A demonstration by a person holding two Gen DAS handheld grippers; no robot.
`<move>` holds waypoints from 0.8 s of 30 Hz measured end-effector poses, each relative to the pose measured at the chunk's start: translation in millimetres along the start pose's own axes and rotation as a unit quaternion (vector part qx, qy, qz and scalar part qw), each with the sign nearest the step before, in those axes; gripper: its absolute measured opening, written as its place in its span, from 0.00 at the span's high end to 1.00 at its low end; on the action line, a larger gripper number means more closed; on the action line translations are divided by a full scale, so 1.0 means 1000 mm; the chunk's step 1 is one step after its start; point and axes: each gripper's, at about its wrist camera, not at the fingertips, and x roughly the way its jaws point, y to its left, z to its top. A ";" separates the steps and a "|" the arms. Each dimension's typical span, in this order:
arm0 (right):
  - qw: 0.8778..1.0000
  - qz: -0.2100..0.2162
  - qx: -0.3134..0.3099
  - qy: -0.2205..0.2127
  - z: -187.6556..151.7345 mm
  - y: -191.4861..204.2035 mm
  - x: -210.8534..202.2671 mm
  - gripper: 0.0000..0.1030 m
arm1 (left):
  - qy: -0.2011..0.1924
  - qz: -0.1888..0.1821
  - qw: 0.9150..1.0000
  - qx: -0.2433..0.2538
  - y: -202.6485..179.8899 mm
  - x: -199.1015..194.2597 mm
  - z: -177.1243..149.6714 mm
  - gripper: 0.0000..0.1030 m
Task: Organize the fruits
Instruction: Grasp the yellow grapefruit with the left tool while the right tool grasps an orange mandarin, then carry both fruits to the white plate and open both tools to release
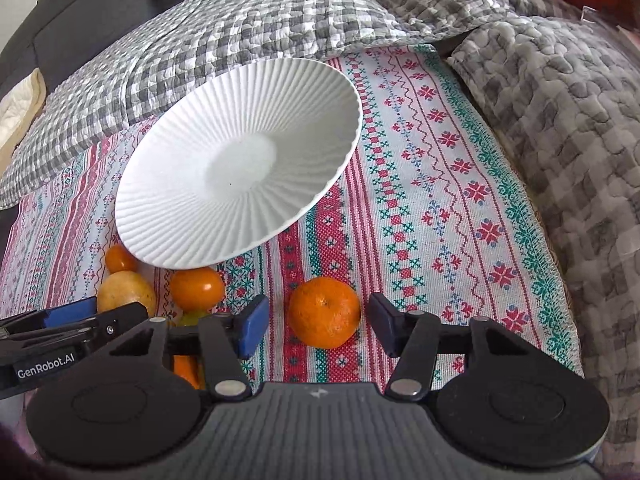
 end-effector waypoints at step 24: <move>0.998 0.033 0.039 -0.032 -0.001 0.002 -0.042 0.68 | -0.019 -0.014 0.999 0.025 -0.015 -0.033 -0.001 0.58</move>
